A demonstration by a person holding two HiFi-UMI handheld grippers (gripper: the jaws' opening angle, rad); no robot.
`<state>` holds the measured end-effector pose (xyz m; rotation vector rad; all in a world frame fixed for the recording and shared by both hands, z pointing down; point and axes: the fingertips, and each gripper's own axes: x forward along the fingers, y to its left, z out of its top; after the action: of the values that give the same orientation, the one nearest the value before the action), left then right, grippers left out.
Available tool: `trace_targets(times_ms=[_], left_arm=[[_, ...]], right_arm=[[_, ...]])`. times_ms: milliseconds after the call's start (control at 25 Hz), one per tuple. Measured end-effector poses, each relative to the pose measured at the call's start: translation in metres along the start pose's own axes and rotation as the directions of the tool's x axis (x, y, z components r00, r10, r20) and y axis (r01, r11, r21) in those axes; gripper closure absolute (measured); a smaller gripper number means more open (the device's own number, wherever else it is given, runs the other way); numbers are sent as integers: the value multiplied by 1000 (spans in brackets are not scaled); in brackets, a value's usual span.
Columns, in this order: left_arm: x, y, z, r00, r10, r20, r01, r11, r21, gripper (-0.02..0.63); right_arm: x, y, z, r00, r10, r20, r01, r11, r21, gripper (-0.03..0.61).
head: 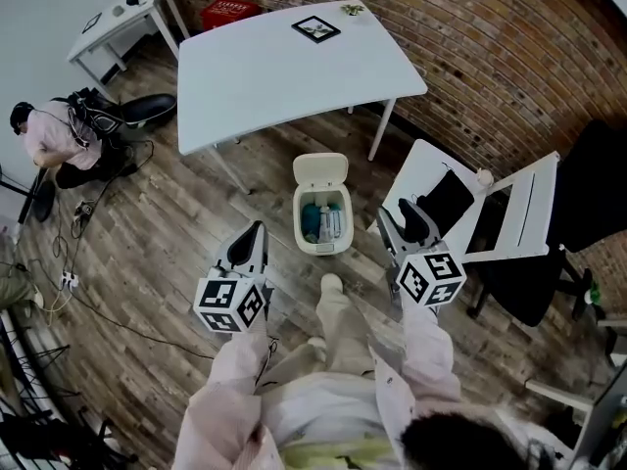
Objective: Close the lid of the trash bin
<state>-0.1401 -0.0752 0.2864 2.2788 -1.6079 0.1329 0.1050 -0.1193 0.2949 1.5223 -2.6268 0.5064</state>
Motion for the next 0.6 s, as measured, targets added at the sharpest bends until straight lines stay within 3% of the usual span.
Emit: trace_targets(times_ms=[360,600], left_arm=[[63,26,-5,997,43,-62,-47,997,-63,621],[103,43,-8,993,64,-96,-72,994,-86,621]], right_arm=[[78,-31,-5,994,53,-92,-54,999,-5,397],[129,-50,-11,985,65,-158,-78,994,-71,397]])
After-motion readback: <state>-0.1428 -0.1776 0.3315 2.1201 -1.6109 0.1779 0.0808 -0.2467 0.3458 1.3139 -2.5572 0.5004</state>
